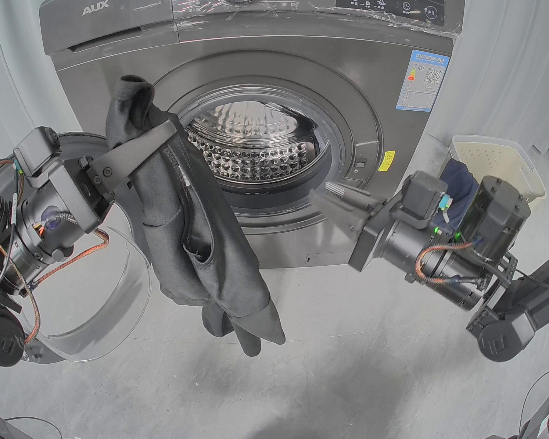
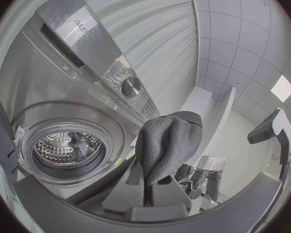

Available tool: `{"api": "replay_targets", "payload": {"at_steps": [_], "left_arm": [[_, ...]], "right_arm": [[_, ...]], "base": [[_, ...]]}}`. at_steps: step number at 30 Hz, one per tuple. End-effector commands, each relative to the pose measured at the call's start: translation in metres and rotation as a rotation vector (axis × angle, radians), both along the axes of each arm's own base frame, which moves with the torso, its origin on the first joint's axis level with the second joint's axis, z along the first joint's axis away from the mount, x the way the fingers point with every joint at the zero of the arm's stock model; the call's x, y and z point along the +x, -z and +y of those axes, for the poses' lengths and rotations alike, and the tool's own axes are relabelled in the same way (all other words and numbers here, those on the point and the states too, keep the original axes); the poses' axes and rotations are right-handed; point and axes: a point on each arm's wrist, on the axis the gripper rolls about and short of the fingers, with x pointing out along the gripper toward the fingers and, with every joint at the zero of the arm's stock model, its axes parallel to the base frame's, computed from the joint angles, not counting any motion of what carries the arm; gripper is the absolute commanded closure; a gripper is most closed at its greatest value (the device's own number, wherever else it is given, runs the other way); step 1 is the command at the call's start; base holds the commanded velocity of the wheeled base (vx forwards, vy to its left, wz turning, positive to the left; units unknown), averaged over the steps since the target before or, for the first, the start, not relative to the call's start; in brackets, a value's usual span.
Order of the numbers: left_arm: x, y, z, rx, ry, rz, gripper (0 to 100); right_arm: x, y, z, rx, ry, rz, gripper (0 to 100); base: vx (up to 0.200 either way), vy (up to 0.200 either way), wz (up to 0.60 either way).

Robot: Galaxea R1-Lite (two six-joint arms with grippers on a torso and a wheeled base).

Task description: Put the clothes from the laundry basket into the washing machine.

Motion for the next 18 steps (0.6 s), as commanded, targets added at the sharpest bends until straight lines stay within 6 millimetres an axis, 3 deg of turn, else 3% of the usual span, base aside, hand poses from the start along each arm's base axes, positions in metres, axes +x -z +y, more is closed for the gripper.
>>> {"api": "replay_targets", "payload": {"at_steps": [1, 9, 12, 18], "left_arm": [[0.005, 0.0, -0.002, -0.002, -0.003, 0.005, 100], [0.013, 0.004, -0.004, 0.002, -0.015, 0.022, 100], [0.012, 0.004, -0.004, 0.001, -0.012, 0.018, 100], [0.014, 0.004, -0.006, 0.001, -0.012, 0.02, 100]], "right_arm": [[-0.02, 0.02, 0.025, -0.051, -0.106, 0.046, 0], [-0.063, 0.024, 0.041, -0.078, -0.275, 0.06, 0], [-0.065, 0.027, 0.043, -0.086, -0.284, 0.067, 0], [-0.054, 0.057, 0.064, -0.139, -0.291, 0.129, 0]], "base": [[0.0, 0.0, 0.0], [0.0, 0.0, 0.0], [0.0, 0.0, 0.0], [0.0, 0.0, 0.0]]}}
